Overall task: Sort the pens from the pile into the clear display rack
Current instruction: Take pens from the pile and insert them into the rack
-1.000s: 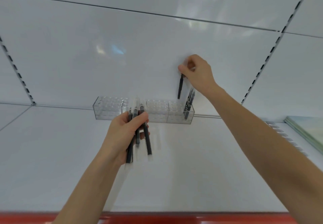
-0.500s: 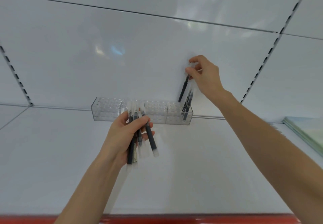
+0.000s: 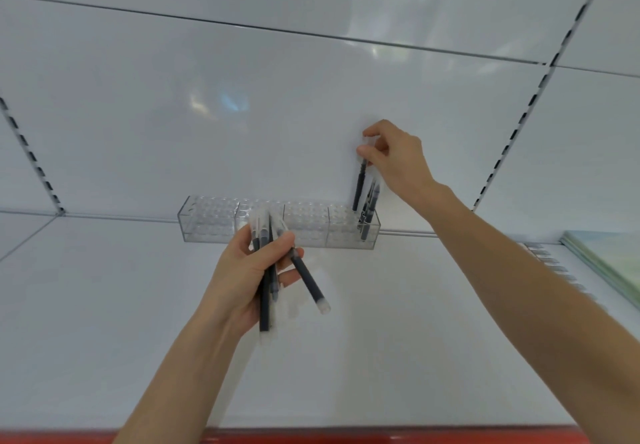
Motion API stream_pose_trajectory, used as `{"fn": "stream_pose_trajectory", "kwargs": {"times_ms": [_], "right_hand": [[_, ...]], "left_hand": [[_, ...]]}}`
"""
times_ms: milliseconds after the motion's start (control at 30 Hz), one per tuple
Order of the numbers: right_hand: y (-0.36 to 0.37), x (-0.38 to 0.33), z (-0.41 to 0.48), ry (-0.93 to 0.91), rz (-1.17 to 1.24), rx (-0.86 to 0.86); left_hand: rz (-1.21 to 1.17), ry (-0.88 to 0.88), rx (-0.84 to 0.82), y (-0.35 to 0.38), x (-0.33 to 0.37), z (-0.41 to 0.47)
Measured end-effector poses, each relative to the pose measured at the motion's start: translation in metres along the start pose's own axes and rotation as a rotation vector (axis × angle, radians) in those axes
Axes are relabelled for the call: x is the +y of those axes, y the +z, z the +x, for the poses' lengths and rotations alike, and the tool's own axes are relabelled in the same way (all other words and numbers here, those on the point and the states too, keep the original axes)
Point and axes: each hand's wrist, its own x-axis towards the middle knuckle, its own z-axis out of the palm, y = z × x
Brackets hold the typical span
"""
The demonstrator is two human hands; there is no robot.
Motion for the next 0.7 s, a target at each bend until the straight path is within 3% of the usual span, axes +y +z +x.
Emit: {"fn": "stream_pose_trajectory", "kwargs": {"times_ms": [233,467,700], "right_hand": [[0.002,-0.001,0.003,-0.040,-0.233,-0.057],[-0.004,-0.003,0.007,-0.042,-0.295,-0.084],[-0.003,-0.011,0.009,0.045,-0.440,-0.189]], "left_hand": [[-0.056,0.022,0.035,0.001,-0.002,0.002],[-0.045,0.047,0.066,0.000,-0.003,0.002],[-0.044,0.046,0.080,-0.001,-0.005,0.003]]}}
